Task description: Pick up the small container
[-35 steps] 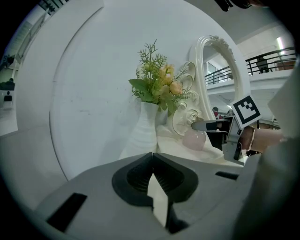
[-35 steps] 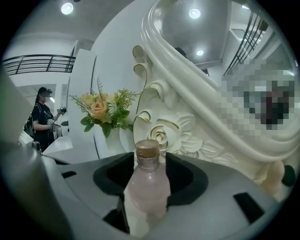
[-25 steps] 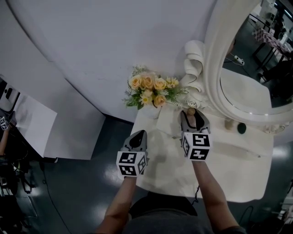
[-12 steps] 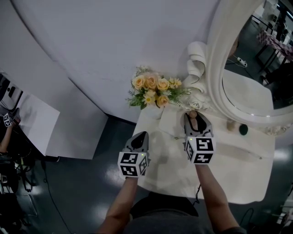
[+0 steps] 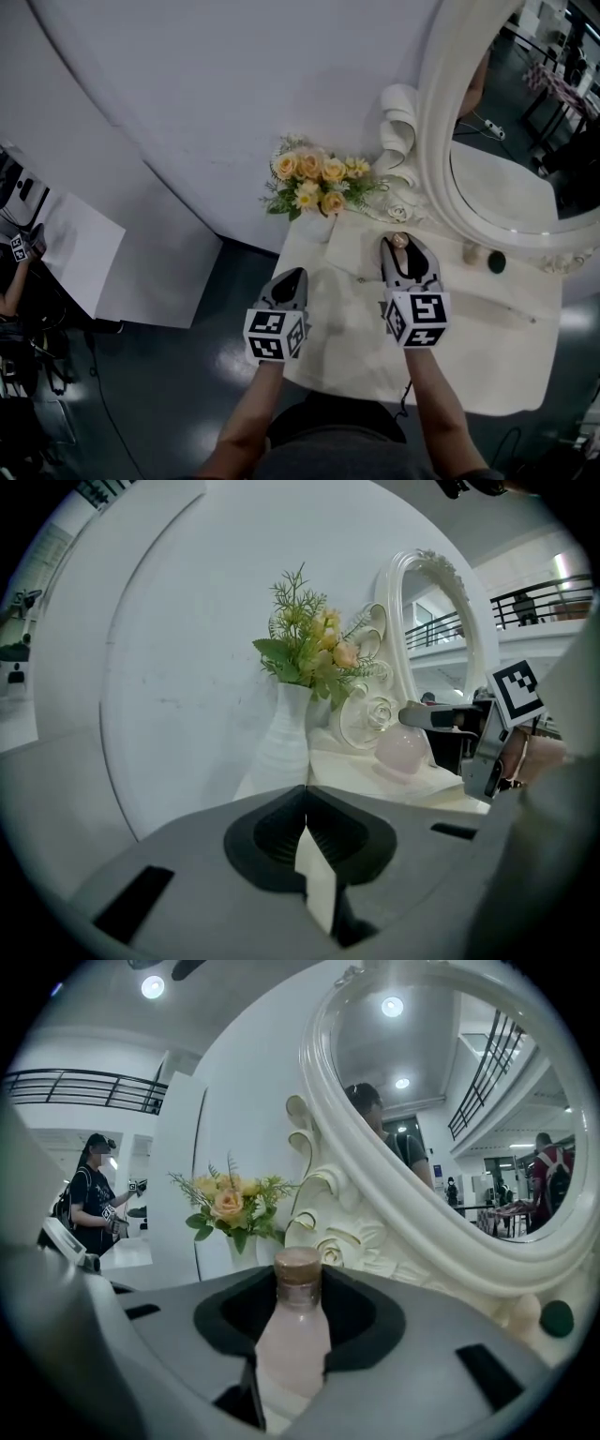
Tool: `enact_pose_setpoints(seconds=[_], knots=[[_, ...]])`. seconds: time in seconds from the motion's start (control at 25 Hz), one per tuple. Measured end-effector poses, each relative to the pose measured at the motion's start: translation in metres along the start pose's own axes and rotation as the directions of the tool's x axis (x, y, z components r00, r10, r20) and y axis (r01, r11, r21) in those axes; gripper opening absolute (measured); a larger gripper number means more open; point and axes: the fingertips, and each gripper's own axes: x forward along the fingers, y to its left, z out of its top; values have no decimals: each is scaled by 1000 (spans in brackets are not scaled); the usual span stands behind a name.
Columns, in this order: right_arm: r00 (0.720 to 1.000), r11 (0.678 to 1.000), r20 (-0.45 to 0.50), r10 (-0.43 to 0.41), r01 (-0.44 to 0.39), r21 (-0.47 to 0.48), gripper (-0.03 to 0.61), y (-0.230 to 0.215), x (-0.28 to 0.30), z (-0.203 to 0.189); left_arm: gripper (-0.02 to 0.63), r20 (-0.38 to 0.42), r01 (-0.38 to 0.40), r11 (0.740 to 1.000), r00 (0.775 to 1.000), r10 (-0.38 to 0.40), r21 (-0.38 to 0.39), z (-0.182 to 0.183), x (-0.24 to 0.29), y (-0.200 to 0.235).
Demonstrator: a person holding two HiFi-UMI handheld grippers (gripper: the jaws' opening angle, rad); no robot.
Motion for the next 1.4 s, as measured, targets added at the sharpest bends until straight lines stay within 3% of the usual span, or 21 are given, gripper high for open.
enact_pose_setpoints(seconds=[1.4], knots=[[985, 999, 172, 11, -19, 49, 152, 49, -110, 55, 6, 64, 29, 999, 997, -31, 29, 5, -56, -7]])
